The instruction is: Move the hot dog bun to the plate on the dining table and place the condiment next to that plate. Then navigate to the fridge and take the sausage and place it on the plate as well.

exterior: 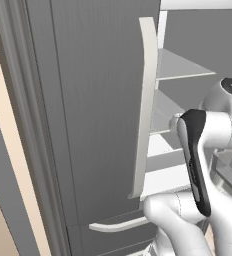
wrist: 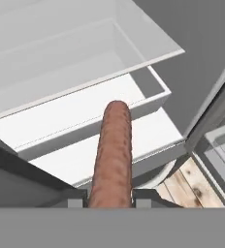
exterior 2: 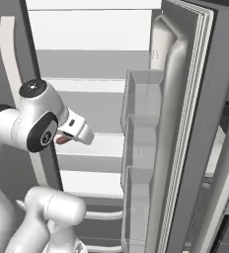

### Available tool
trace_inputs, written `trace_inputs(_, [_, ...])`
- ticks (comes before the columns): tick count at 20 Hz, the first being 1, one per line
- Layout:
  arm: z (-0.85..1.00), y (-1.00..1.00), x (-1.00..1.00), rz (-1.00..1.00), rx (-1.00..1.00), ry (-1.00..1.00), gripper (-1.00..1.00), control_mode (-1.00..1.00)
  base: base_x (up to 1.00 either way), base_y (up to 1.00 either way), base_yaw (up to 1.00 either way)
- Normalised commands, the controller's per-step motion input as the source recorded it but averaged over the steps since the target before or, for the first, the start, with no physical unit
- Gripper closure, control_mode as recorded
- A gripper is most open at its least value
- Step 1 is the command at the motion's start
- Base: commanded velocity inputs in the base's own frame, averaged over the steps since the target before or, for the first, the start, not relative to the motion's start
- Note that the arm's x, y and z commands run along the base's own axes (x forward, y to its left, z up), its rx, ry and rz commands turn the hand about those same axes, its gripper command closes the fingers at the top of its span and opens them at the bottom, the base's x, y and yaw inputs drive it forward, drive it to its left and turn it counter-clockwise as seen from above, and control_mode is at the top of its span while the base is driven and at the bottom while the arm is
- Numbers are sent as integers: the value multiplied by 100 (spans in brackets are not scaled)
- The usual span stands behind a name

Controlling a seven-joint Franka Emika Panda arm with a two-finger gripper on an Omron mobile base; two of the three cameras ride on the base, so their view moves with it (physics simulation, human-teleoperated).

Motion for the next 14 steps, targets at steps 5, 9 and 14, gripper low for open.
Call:
trace_inputs(5, [-18, 12, -60, 0, 0, 4, 100, -100, 0, 0, 0])
trace_inputs(9, [0, 0, 0, 0, 0, 0, 100, 100, -100, 2, 0])
trace_inputs(14, [0, 0, 0, 0, 0, 0, 100, 100, -95, 45, 17])
